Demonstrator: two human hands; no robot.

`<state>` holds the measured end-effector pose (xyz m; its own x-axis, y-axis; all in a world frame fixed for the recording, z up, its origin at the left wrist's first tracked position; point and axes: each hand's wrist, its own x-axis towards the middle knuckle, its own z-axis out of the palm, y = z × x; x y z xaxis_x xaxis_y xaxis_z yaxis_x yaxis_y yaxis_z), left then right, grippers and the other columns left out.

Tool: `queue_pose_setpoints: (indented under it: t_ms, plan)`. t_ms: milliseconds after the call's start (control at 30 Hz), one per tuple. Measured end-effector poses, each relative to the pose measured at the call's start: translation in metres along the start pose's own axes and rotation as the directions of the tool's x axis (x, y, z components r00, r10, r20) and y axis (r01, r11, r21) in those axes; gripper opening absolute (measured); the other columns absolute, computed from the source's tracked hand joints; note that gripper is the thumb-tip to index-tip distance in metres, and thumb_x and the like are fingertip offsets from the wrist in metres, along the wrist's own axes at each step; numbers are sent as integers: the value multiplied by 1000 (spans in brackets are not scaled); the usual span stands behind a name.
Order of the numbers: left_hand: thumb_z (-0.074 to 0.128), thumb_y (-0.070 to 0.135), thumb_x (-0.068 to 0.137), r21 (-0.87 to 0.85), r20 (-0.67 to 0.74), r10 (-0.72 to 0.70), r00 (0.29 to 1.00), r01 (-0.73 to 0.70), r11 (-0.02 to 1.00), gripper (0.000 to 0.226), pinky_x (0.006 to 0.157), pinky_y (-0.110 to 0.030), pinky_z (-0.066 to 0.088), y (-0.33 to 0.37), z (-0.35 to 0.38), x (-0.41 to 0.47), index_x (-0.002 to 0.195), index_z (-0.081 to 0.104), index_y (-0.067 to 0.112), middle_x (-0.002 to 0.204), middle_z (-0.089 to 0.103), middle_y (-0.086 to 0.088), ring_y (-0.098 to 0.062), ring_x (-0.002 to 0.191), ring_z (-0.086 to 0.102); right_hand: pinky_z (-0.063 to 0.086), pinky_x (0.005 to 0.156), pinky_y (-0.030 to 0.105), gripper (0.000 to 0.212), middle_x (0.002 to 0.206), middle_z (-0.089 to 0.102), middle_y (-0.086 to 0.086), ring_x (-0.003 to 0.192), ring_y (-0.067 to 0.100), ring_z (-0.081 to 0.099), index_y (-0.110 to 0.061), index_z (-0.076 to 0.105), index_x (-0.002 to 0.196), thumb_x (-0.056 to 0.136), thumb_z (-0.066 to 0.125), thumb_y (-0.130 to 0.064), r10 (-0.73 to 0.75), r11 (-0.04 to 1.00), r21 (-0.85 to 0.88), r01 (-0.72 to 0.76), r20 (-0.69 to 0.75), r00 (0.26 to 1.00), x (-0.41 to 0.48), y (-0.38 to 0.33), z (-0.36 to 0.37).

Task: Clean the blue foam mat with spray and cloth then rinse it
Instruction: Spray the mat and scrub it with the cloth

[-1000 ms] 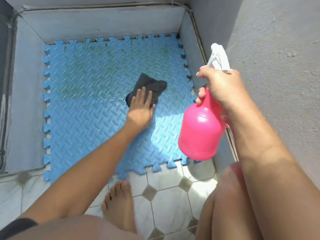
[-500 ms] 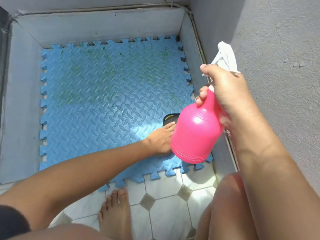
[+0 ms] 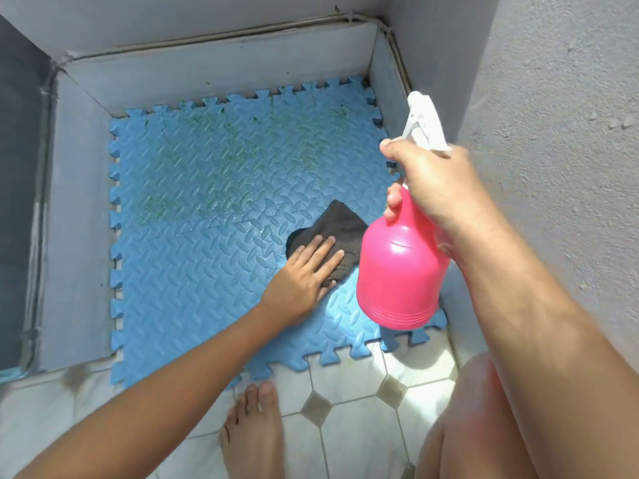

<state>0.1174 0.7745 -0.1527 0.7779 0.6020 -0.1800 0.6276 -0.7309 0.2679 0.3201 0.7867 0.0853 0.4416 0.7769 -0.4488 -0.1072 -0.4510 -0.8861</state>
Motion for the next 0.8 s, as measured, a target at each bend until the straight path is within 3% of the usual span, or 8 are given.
queue_pose_setpoints:
  t_ms: [100,167,233,300,467,567,700,800]
  plan:
    - [33,39,106,-93,-113,-388,915,379,921,56,123,-50,18,-48,-3,-47,158,29,19,168,15,-8,-29,155,13,48,50,32,11,42,52,4,39,24,49,-18,62,93,90,68,-27,-7,997,-71,13,77,997,-5,6,16]
    - [35,35,107,-176,-165,-682,712,659,731,57,123,-54,15,-94,-11,-82,159,25,14,168,11,-14,-35,155,11,49,51,34,13,42,51,4,39,25,50,-17,62,97,91,67,-28,-18,992,-119,32,119,993,-9,11,27]
    - [34,34,107,-267,-143,-863,484,821,505,59,123,-57,14,-135,-19,-118,159,22,9,167,9,-19,-39,154,10,51,52,38,15,41,50,2,40,26,50,-14,62,99,91,66,-27,-30,984,-167,58,165,986,-13,19,39]
    - [34,34,107,-280,-131,-913,386,869,407,60,123,-56,17,-157,-24,-142,160,20,8,167,9,-20,-38,154,11,53,51,39,18,41,52,2,40,27,52,-11,61,101,93,66,-26,-13,966,-249,72,231,973,-19,30,54]
    - [33,35,108,-244,-104,-893,437,860,449,61,124,-51,13,-154,-20,-153,160,15,9,168,4,-18,-35,155,7,47,49,23,19,46,60,4,37,20,59,-14,56,84,94,61,-29,182,845,-525,99,456,871,-48,73,93]
    - [31,35,108,-256,-87,-896,436,859,443,62,125,-52,12,-153,-21,-152,161,12,9,168,1,-18,-36,155,4,50,54,28,22,49,60,9,39,24,59,-13,52,78,92,59,-27,299,824,-566,25,473,829,-63,96,103]
    - [34,33,107,-251,-83,-899,430,864,437,63,123,-56,17,-151,-22,-149,160,13,7,167,3,-21,-39,154,6,51,52,33,15,51,58,11,40,26,56,-13,55,84,91,61,-25,277,874,-486,-19,464,842,-61,105,104]
    - [33,35,108,-254,-74,-893,443,858,447,63,124,-54,13,-151,-23,-150,161,11,8,168,1,-19,-37,155,3,47,48,27,17,47,56,9,39,25,53,-15,54,78,90,62,-24,239,856,-514,59,495,835,-58,105,103]
